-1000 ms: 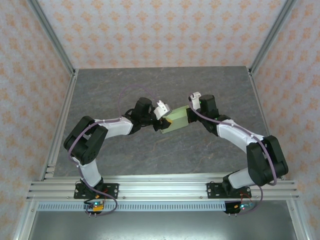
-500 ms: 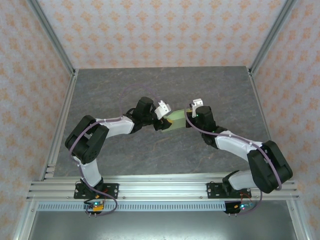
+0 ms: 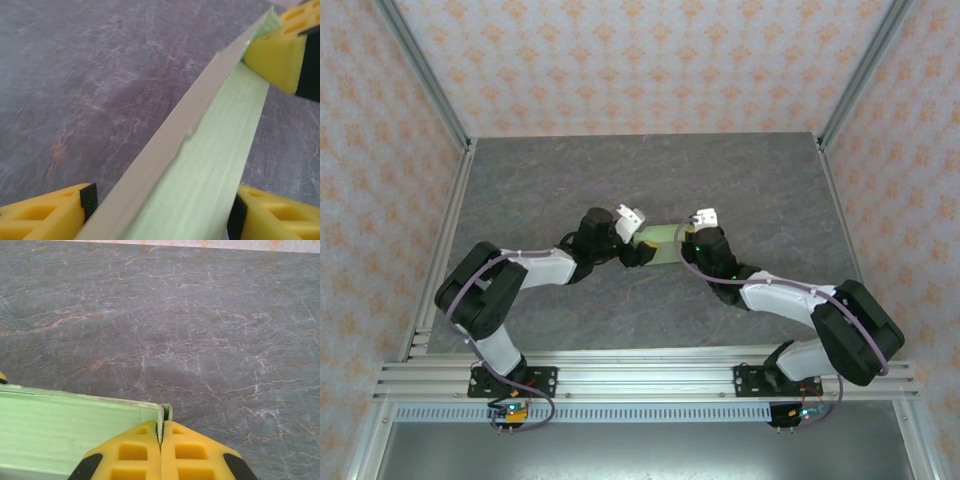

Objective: Fold the paper box

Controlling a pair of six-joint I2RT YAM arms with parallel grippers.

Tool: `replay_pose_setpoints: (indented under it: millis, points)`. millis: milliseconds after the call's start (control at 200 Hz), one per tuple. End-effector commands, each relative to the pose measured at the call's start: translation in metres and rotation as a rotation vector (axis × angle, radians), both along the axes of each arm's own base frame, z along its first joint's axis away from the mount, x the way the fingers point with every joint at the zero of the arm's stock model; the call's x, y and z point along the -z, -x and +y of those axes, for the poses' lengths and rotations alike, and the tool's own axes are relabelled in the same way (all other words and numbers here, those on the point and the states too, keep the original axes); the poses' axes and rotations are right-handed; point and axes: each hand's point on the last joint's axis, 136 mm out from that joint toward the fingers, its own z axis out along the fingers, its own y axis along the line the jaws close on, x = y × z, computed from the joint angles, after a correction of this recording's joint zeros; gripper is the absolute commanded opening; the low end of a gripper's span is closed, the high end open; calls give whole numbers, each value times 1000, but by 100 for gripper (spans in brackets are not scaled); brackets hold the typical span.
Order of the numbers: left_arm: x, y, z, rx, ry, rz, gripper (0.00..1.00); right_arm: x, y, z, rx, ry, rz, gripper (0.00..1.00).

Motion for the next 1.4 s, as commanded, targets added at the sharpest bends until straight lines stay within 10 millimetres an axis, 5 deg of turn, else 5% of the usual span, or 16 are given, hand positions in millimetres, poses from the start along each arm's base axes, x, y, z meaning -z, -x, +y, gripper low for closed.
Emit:
replay_pose_setpoints:
  millis: [0, 60, 135, 285, 400, 546, 711, 911, 1126, 1276, 1397]
  points:
    - [-51, -20, 38, -265, 171, -98, 72, 23, 6, -16, 94, 115, 58, 0]
    - [-56, -17, 59, -384, 204, -98, 79, 23, 5, -17, 116, 127, 55, 0]
    - [-63, -10, 85, -500, 215, -115, 99, 22, 5, -16, 124, 132, 47, 0]
    - [-83, 9, 106, -533, 222, -167, 100, 17, 5, -17, 136, 160, 33, 0]
    - [-82, 11, 93, -451, 170, -134, 100, 19, 5, -18, 146, 159, 37, 0]
    - [-58, 15, 53, -173, -40, 5, 62, 23, 5, -17, 158, 137, 50, 0]
    - [-47, 12, 32, -61, -55, 21, 61, 22, 6, -18, 163, 134, 54, 0]
    - [-29, 5, 19, -5, -97, 81, 38, 19, 6, -16, 157, 132, 58, 0]
    - [-44, -10, 16, -24, -102, 46, 32, 19, 7, -16, 152, 139, 62, 0]
    - [-46, -8, 8, 22, -86, 78, 9, 19, 6, -17, 157, 149, 62, 0]
    - [-50, -7, 3, 20, -48, 120, 7, 21, 4, -17, 162, 167, 68, 0]
